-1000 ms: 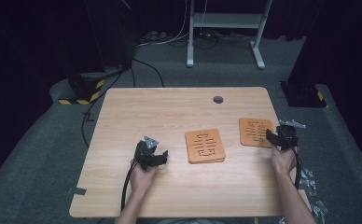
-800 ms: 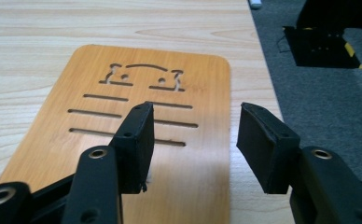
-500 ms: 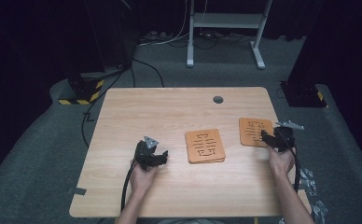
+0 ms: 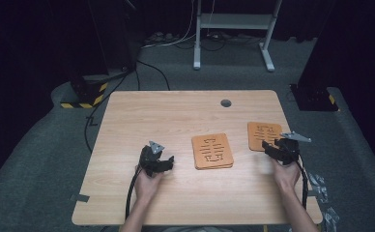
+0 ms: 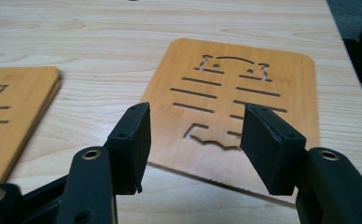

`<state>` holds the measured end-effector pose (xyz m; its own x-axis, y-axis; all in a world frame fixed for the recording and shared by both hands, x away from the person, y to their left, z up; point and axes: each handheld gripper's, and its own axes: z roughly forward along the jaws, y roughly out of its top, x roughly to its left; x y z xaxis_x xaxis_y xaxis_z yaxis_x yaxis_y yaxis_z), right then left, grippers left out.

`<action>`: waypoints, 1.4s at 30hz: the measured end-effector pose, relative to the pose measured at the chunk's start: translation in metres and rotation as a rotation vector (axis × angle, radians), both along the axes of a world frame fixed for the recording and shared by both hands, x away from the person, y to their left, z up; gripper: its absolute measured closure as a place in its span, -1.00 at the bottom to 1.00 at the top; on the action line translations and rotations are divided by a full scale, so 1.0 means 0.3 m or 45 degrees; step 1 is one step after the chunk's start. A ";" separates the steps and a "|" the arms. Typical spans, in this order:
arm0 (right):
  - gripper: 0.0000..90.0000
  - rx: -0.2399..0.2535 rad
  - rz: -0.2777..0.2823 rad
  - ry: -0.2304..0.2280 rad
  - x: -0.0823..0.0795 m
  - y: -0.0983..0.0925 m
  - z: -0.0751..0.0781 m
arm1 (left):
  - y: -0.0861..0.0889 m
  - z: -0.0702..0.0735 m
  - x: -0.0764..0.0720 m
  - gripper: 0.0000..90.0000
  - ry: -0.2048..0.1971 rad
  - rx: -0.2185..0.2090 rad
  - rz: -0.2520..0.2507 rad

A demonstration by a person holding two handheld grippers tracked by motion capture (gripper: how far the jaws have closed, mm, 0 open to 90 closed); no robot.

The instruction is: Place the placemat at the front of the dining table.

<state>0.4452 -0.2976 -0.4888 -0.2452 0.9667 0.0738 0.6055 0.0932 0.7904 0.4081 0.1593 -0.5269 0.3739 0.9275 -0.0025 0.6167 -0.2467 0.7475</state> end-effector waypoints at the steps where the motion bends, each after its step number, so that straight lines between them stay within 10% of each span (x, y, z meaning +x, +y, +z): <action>1: -0.05 0.000 0.009 -0.010 -0.005 0.003 0.001 | 0.000 0.000 0.000 -0.42 0.000 0.000 0.000; 42: -0.05 0.001 0.254 0.026 -0.192 0.186 -0.091 | 0.000 0.000 0.000 -0.42 0.001 0.001 0.001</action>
<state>0.3875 -0.2418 -0.5161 -0.4305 0.8989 0.0816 0.5908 0.2123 0.7784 0.4080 0.1593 -0.5268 0.3732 0.9278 -0.0017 0.6173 -0.2469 0.7470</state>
